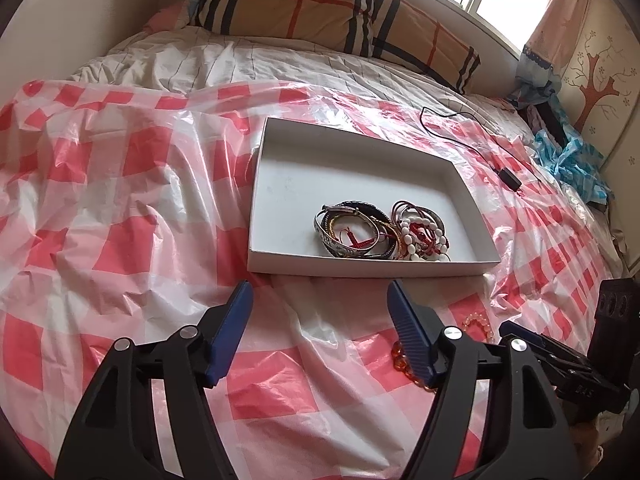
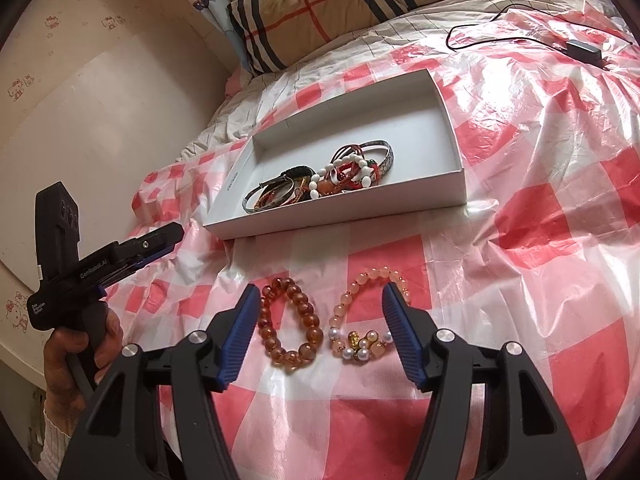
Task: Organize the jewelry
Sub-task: 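Withdraw both open tools from the tray toward the two remaining bead bracelets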
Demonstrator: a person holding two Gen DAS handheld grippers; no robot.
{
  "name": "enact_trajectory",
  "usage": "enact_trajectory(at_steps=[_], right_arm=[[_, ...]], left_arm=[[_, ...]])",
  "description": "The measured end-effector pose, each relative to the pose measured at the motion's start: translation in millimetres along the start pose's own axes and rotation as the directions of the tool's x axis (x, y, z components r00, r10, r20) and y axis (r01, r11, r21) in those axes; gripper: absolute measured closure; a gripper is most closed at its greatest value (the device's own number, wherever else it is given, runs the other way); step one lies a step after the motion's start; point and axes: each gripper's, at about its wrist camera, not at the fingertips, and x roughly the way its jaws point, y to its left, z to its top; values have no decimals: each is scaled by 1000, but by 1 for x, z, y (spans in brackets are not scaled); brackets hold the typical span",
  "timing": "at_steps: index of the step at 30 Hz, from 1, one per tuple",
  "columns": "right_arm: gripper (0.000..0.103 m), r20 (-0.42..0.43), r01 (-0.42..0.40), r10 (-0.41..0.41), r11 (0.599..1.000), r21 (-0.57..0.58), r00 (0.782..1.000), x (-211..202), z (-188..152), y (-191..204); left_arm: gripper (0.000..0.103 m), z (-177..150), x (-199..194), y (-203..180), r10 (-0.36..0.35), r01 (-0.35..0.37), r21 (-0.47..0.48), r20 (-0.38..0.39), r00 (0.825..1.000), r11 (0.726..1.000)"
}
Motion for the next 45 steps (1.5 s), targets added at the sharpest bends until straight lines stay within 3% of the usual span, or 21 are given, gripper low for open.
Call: enact_trajectory(at_steps=[45], right_arm=[[35,15,-21,20,999,38,1000,0,4,-4]], left_arm=[[24,-12,24,-35,53,-41,167,-65,997,985]])
